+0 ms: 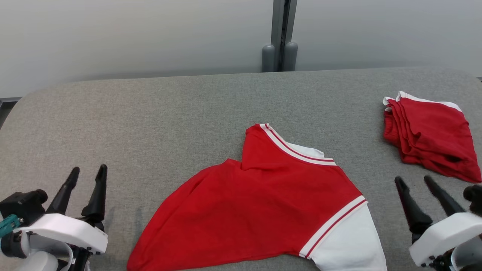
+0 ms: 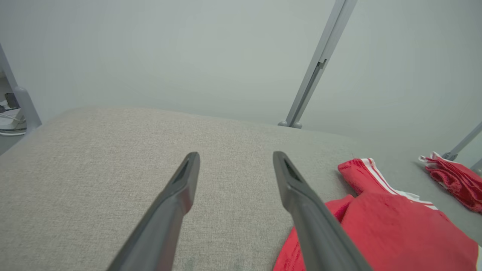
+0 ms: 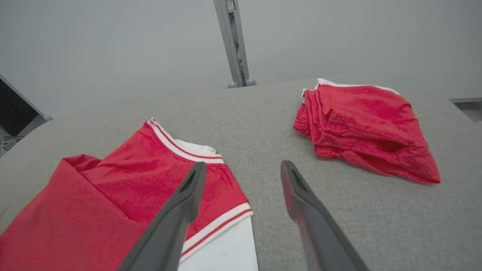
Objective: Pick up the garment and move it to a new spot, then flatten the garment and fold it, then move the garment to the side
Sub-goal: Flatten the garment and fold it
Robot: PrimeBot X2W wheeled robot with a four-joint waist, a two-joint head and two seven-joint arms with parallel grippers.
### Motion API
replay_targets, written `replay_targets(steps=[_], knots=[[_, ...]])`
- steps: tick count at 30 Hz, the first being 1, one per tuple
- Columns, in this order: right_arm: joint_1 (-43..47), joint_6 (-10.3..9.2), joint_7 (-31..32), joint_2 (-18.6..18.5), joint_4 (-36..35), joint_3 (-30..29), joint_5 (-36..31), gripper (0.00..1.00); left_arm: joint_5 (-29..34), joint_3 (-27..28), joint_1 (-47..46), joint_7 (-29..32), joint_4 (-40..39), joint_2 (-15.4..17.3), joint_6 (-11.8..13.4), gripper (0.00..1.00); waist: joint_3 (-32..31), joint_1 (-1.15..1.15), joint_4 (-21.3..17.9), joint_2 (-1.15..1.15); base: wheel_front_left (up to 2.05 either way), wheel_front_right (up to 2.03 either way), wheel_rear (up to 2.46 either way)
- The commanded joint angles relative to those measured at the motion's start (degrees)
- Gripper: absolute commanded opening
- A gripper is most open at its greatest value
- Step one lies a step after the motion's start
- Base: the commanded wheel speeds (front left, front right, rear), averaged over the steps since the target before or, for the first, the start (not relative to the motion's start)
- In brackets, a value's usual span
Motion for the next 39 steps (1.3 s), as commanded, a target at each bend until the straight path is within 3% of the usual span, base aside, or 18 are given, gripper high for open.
replay_targets(steps=[1,7,16,24,27,39], knots=[[-1.9,0.01,-3.8,0.1,-1.3,-0.4,-1.4,1.00,2.0,3.5,1.3,-0.3,-1.6,-1.1,0.6,1.00,-0.2,0.00,0.1,0.00,0.00,0.00,0.00],[-5.8,0.01,-17.2,0.7,-0.6,2.2,-6.5,1.00,11.2,15.5,4.8,-0.3,-7.8,-6.7,0.2,1.00,-0.7,0.00,0.1,0.00,0.00,0.00,0.00],[-7.9,0.00,-36.0,-0.2,9.3,8.9,-9.3,1.00,25.9,25.4,9.2,-0.2,-10.4,-15.6,-0.8,1.00,-1.4,0.00,0.2,0.00,0.00,0.00,0.00],[-8.0,0.00,-39.6,-0.6,16.9,7.8,-12.0,1.00,33.9,28.9,11.6,-0.2,-7.5,-22.5,-5.6,1.00,-1.8,0.00,0.6,0.00,0.00,0.00,0.00],[-8.9,0.00,-39.7,0.0,16.6,7.6,-12.4,1.00,35.7,30.5,11.2,-0.2,-6.5,-24.3,-7.1,1.00,-1.8,0.00,0.4,0.00,0.00,0.00,0.00],[-8.6,0.00,-39.6,0.6,16.0,7.4,-12.7,1.00,41.1,35.1,10.2,-0.2,-4.6,-27.8,-11.3,1.00,-2.6,0.00,-0.1,0.00,0.00,0.00,0.00]])
